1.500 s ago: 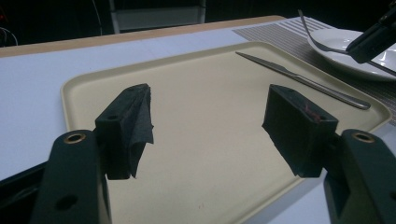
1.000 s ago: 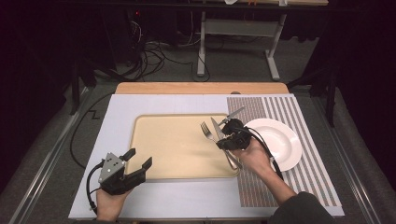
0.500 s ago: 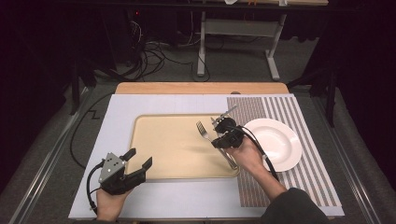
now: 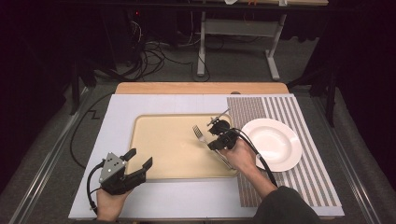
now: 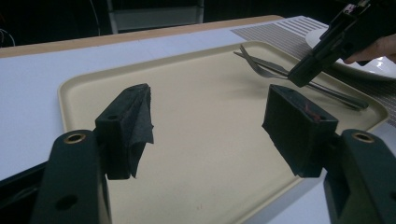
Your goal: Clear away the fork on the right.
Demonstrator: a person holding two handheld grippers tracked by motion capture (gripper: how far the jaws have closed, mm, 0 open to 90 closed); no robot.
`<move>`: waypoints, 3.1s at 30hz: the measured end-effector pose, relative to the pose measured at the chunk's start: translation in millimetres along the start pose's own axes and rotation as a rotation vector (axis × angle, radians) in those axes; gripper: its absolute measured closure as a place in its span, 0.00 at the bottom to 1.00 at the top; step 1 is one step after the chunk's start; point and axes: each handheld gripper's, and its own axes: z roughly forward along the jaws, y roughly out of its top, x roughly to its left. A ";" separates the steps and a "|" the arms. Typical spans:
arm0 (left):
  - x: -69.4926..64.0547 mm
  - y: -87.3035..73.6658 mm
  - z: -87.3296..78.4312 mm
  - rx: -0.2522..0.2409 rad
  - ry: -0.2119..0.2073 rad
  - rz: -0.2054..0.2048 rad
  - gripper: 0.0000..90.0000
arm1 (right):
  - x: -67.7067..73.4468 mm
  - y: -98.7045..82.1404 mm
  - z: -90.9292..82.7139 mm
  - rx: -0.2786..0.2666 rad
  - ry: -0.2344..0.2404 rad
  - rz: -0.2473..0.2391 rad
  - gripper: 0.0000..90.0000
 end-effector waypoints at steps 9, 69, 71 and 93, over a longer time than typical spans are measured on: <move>-0.2 -0.1 -0.2 0.000 -0.001 0.001 0.37 | 3.0 -0.8 11.7 0.014 -0.023 0.000 0.95; -0.5 -0.3 -0.2 0.001 0.002 0.004 0.37 | -14.8 -2.6 14.6 -0.051 -0.207 -0.034 0.81; -0.3 -0.3 -0.3 0.001 0.003 0.004 0.37 | -15.6 -3.7 11.2 -0.078 -0.198 -0.044 0.80; 0.2 -0.1 0.1 0.002 0.011 0.001 0.37 | -24.2 -33.9 -25.2 -0.208 -0.187 -0.044 0.60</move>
